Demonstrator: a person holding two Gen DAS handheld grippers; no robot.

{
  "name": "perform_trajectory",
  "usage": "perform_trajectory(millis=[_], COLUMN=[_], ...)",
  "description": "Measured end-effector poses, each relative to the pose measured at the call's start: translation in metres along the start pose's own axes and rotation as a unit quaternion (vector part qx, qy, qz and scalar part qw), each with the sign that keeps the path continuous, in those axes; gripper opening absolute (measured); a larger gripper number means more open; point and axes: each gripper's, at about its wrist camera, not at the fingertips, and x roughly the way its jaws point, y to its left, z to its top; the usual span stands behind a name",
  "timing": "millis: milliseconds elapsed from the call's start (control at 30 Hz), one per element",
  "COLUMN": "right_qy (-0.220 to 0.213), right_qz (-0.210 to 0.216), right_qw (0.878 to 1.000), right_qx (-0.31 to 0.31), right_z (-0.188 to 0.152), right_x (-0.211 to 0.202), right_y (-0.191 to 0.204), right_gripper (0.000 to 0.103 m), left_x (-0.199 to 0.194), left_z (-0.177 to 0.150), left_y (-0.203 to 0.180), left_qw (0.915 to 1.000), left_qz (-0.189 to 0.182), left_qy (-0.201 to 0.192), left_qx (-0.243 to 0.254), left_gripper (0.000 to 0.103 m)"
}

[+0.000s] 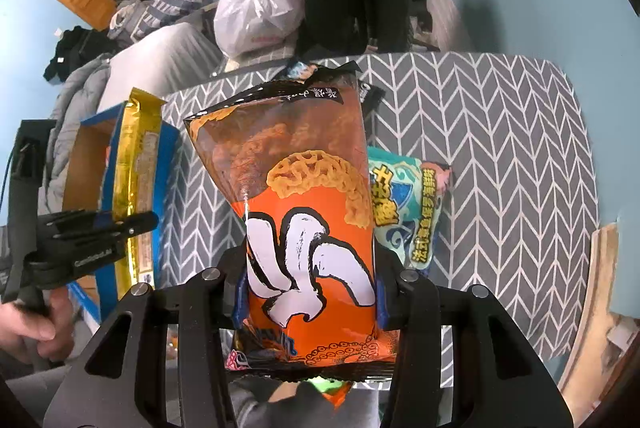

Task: Organize snacks
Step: 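Grasp the orange chip bag with the right tool while the left tool grasps another yellow wafer bar, then carry both snacks over the box and open both tools to drop them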

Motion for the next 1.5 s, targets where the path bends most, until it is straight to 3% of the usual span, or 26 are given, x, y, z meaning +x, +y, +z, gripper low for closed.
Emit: perform_trajectory(millis=[600,1133,1500], right_qy=[-0.019,-0.010,0.010], right_qz=[0.020,0.049,0.079], right_qw=[0.999,0.995,0.986], right_qx=[-0.022,-0.089,-0.145], right_z=[0.026,0.044,0.052], right_x=[-0.019,-0.004,0.019], right_y=[0.041,0.099,0.160], right_gripper=[0.045,0.045,0.045], left_x=[-0.043,-0.062,-0.065], left_z=[-0.004,-0.015,-0.034], left_y=[0.033,0.092,0.141], left_qw=[0.9994,0.9956,0.9900], left_qz=[-0.002,0.004,0.017], left_qy=[-0.030,-0.045,-0.045], left_qx=[-0.014,-0.082,-0.133], left_gripper=[0.028,0.028,0.028])
